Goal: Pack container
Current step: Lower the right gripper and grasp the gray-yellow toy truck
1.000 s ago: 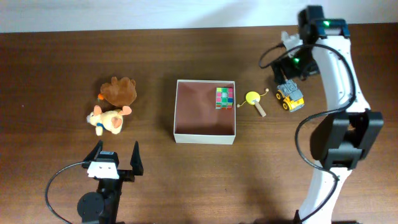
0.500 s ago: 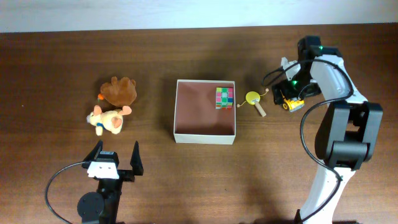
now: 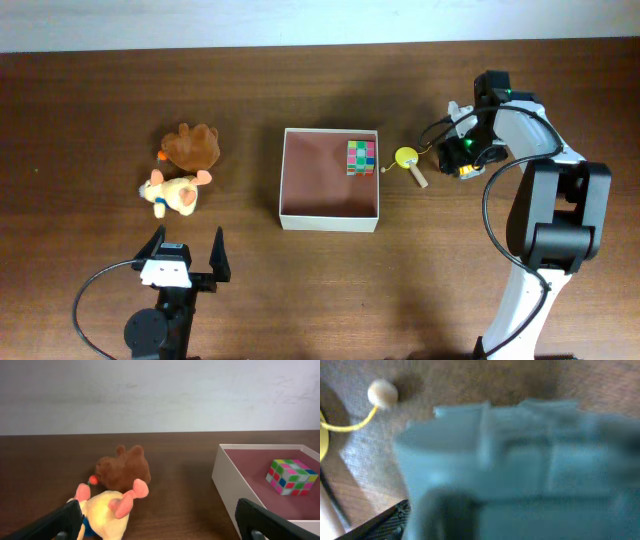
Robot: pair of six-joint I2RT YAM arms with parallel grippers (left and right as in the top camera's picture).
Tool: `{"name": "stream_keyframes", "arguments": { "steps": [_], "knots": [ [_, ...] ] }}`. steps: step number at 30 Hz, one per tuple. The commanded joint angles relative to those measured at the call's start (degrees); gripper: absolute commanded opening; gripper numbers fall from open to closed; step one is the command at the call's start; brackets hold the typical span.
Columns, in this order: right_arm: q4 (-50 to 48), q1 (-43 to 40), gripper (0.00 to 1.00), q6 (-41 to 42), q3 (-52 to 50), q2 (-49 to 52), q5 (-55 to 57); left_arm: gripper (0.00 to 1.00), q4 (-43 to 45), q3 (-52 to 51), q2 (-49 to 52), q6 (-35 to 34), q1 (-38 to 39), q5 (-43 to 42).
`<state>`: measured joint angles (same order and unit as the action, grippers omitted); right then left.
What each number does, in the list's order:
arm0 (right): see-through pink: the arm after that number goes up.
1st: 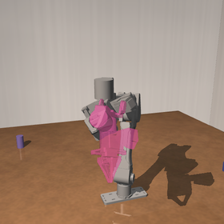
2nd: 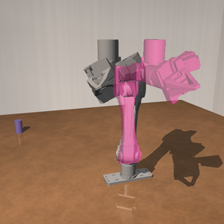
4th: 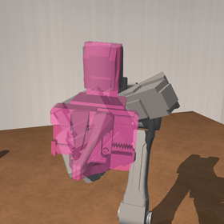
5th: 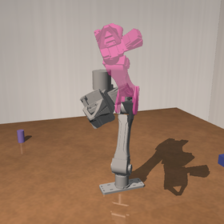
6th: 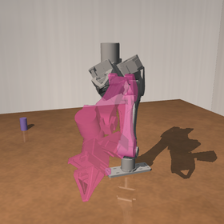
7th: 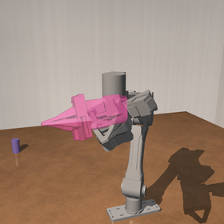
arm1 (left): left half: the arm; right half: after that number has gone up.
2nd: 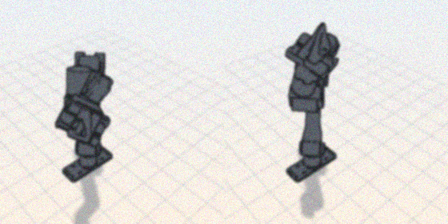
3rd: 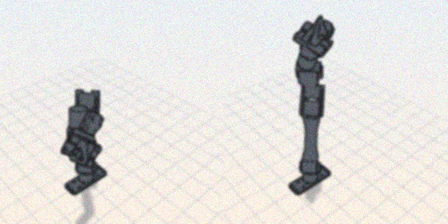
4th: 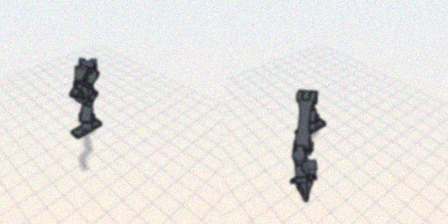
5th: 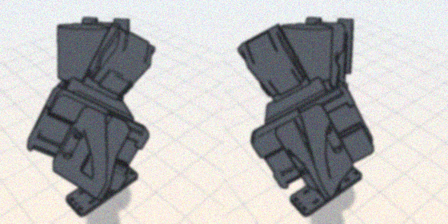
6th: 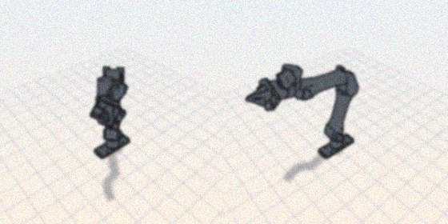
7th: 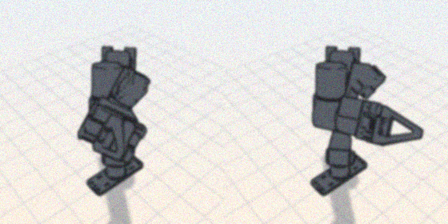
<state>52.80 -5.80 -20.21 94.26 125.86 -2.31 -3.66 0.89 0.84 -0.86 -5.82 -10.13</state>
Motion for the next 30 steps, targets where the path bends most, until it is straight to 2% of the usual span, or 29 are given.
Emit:
{"name": "stream_keyframes", "arguments": {
  "steps": [1,6,10,12,23,30],
  "knots": [
    [-0.9,0.2,0.84,-0.3,-0.4,0.3,0.2,0.99,0.0,-0.3,-0.5,0.5,-0.3,-0.6],
    [-1.5,0.2,0.77,0.1,-0.4,0.3,0.4,0.99,0.0,-0.3,-0.5,0.5,-0.3,-0.6],
    [-1.4,0.2,0.65,1.3,-0.4,0.3,0.4,0.99,0.0,-0.3,-0.5,0.5,-0.3,-0.6],
    [-1.2,0.2,0.62,1.9,-0.4,0.3,0.4,0.99,0.0,-0.3,-0.5,0.5,-0.3,-0.6],
    [2.5,0.2,0.6,9.7,1.6,0.2,-0.8,0.99,0.0,-0.3,-0.5,0.5,-0.3,-0.6],
    [12.5,0.2,0.6,10.2,12.5,-1.7,-6.9,0.99,0.0,-0.3,-0.5,0.5,-0.3,-0.6]
  ]
}}
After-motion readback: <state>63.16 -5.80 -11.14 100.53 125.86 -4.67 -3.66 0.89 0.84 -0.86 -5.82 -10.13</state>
